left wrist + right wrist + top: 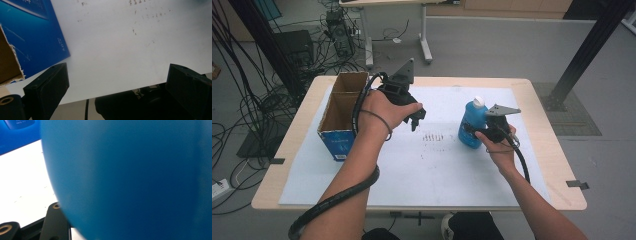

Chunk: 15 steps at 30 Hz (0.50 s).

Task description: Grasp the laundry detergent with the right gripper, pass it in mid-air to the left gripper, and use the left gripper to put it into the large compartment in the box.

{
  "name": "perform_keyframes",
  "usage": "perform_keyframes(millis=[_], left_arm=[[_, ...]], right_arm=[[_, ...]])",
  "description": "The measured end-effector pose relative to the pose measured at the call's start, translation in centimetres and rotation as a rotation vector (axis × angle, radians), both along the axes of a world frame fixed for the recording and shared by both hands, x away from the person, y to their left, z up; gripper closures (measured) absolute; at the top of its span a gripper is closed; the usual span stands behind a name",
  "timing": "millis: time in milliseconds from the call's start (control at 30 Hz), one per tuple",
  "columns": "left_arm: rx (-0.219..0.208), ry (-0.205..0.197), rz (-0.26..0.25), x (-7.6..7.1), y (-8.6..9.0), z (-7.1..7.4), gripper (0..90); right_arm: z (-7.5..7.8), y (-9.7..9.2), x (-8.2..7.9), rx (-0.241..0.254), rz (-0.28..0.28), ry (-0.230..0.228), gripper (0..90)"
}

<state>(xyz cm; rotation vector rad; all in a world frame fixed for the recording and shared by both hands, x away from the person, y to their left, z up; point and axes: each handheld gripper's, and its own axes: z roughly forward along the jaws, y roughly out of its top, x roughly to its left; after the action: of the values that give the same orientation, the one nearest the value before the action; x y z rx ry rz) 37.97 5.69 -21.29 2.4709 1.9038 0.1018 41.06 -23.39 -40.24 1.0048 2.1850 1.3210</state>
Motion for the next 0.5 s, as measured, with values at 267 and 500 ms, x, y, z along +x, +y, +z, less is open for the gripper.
perform_keyframes(millis=[267,500], left_arm=[[0.001,-0.003,-0.003,-0.02,-0.22,0.06,5.3],[0.003,-0.006,-0.003,0.01,-0.25,0.19,5.2]], right_arm=[[0.02,-0.06,0.04,-0.001,0.008,0.002,41.7],[0.0,-0.07,0.03,0.0,0.008,0.001,41.9]])
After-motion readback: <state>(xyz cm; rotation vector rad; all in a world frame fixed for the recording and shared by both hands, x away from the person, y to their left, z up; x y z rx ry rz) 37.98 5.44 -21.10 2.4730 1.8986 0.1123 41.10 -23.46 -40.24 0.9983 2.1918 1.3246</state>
